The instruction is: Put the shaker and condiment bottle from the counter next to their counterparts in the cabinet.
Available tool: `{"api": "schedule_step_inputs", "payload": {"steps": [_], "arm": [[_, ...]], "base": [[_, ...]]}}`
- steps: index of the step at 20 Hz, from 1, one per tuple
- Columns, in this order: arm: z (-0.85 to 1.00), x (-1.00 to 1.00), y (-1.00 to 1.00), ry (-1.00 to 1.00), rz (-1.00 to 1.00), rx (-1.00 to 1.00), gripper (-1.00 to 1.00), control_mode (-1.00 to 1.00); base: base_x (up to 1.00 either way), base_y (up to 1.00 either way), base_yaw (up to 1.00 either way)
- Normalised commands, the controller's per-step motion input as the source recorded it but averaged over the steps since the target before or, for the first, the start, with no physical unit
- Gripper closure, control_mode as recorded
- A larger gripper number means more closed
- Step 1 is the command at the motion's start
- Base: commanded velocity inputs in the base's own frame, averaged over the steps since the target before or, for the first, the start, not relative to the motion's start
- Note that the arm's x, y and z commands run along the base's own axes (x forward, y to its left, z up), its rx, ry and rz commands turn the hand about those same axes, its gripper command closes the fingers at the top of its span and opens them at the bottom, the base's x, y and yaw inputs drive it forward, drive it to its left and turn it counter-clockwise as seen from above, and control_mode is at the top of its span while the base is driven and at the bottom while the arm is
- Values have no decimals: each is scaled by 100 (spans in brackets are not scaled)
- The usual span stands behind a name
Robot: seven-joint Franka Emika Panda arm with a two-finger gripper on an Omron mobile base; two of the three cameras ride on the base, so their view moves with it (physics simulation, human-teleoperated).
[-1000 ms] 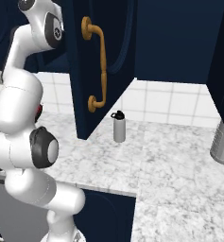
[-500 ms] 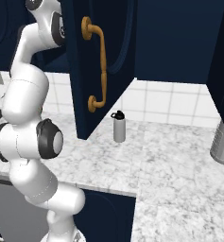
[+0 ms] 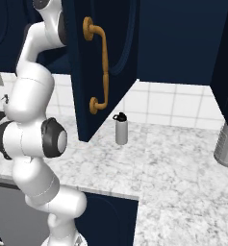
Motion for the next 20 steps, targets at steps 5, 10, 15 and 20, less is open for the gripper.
{"api": "schedule_step_inputs", "payload": {"steps": [5,10,15,20], "arm": [[-3,21,0,-1,0,0,100,-100],[-1,25,0,0,0,0,100,-100],[-3,18,0,0,0,0,100,-100],[-1,18,0,0,0,0,100,-100]], "base": [[0,0,0],[0,0,0],[0,0,0],[0,0,0]]}}
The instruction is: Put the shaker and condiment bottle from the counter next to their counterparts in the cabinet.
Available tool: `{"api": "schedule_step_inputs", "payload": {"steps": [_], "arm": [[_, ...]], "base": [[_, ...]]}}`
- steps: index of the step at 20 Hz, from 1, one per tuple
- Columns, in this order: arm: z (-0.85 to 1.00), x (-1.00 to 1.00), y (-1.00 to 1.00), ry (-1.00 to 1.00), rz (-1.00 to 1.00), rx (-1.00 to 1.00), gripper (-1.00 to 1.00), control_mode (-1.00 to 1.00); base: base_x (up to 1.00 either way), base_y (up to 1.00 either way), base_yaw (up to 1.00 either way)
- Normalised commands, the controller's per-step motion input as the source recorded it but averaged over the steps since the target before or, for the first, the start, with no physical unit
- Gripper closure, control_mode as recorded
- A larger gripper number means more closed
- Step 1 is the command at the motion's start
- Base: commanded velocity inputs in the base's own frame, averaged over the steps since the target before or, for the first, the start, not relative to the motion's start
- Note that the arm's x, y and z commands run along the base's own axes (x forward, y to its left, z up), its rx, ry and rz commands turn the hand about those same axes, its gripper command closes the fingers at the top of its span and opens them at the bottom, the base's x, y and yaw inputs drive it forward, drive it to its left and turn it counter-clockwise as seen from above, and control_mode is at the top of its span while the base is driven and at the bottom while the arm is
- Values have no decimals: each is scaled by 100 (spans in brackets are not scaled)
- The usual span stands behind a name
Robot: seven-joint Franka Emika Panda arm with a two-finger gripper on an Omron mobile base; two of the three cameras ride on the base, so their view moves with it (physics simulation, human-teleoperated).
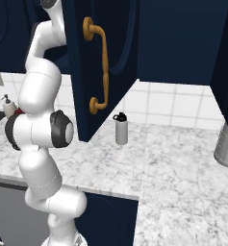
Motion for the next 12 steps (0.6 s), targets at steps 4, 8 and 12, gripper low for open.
{"api": "schedule_step_inputs", "payload": {"steps": [4,8,12], "arm": [[-6,1,0,0,0,0,100,-100],[-13,0,0,-2,0,0,100,-100],[-4,0,0,0,0,0,100,-100]], "base": [[0,0,0],[0,0,0],[0,0,0]]}}
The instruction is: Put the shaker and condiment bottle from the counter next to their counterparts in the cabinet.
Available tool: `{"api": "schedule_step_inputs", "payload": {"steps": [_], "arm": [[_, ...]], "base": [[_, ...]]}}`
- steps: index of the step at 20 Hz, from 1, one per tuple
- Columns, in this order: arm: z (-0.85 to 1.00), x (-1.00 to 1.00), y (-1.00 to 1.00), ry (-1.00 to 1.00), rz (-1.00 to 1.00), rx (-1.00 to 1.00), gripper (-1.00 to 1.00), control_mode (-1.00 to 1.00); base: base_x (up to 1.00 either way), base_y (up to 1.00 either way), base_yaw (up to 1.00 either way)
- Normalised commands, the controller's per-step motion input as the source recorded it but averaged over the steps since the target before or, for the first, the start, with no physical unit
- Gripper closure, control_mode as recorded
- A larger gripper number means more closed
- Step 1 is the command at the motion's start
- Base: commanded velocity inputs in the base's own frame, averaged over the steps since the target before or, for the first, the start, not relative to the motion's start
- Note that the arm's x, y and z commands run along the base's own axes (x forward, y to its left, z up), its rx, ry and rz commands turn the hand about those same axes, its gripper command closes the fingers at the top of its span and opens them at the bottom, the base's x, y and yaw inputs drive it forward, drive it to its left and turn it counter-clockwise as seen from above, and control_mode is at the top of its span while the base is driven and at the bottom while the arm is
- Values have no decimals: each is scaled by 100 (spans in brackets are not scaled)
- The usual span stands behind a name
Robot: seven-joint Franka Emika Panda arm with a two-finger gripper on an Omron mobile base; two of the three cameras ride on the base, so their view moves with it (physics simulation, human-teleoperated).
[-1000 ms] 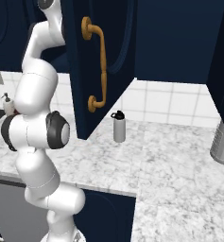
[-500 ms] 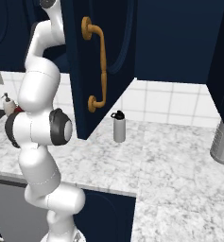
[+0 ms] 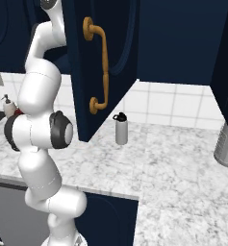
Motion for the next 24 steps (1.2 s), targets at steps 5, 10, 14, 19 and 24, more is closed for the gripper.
{"api": "schedule_step_inputs", "payload": {"steps": [5,10,14,19,24], "arm": [[0,0,0,0,0,0,-100,-100],[0,0,0,0,0,0,-100,-100],[0,0,0,0,0,0,-100,-100],[0,-26,-3,0,0,0,-100,-100],[0,-100,-6,-2,0,0,-100,-100]], "base": [[0,0,0],[0,0,0],[0,0,0],[0,0,0],[0,0,0]]}}
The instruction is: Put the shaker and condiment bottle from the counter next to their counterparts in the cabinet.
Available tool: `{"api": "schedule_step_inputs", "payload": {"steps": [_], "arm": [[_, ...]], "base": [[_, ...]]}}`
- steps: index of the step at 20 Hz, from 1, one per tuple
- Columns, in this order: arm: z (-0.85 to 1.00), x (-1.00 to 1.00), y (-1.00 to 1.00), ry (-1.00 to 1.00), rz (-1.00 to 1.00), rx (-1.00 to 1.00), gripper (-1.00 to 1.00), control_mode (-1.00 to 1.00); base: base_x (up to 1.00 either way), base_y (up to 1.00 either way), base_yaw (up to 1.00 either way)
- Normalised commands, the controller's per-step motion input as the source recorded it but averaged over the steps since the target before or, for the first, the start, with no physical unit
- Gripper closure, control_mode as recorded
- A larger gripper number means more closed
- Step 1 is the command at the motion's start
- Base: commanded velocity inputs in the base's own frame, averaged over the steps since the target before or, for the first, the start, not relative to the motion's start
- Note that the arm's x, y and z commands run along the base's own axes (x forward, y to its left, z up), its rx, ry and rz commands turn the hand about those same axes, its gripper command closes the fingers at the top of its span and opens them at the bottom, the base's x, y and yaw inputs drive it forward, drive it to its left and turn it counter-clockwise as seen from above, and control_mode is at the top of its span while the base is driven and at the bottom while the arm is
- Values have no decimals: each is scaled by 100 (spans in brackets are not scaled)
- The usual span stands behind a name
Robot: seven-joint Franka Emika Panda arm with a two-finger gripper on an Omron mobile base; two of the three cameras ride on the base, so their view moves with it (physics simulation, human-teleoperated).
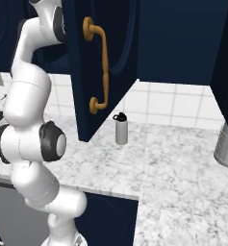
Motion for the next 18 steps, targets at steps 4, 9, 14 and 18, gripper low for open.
{"api": "schedule_step_inputs", "payload": {"steps": [4,9,14,18], "arm": [[-38,-100,0,-3,0,0,-100,-100],[-72,-100,0,-2,0,1,-100,-100],[-40,-100,-7,0,0,6,-100,-100],[-35,-100,0,4,0,1,-100,-100]], "base": [[0,0,0],[0,0,0],[0,0,0],[0,0,0]]}}
